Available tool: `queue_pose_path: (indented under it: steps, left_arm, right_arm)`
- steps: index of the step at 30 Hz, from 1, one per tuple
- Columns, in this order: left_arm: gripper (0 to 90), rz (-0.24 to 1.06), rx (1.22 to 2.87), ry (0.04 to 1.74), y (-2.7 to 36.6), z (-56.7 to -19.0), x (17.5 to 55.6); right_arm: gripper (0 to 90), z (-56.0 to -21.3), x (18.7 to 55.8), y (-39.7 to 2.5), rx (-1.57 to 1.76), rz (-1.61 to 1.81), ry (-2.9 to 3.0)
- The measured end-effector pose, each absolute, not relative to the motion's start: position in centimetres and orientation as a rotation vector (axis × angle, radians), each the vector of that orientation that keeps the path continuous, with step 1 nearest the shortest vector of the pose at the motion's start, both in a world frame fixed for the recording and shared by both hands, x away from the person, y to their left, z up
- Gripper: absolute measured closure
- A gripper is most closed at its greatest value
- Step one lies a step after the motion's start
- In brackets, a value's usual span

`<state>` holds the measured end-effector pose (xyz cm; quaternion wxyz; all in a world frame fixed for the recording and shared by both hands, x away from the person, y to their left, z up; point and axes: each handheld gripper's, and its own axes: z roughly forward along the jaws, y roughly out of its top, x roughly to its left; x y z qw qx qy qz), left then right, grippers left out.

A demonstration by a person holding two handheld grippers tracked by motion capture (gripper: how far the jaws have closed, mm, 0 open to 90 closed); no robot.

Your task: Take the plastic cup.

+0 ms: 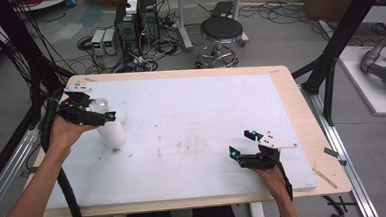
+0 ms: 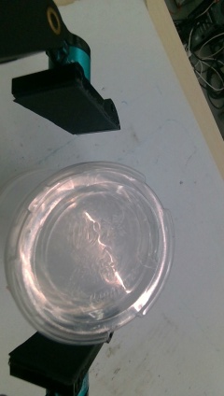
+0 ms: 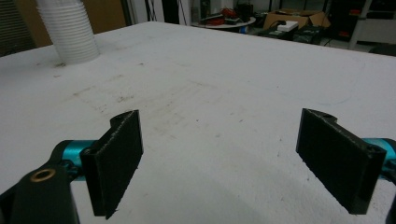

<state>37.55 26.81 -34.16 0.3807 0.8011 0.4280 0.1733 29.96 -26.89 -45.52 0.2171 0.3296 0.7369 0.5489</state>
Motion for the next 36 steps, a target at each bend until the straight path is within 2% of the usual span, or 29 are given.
queue_pose_path:
  steps: [4, 22, 36]
  left_arm:
    - [12.4, 0.43, 2.066, 1.086, 26.69, -34.33, 37.64]
    - [33.4, 0.404, 2.066, 1.059, 26.74, -34.32, 37.52]
    - [35.4, 0.402, 2.058, 1.068, 26.86, -34.21, 37.42]
  right_arm:
    - [14.7, -45.53, 29.94, -26.86, 0.913, 1.517, 2.039]
    - [14.8, -45.52, 29.98, -26.85, 0.922, 1.512, 2.038]
    - [14.9, -45.52, 29.96, -26.83, 0.926, 1.513, 2.037]
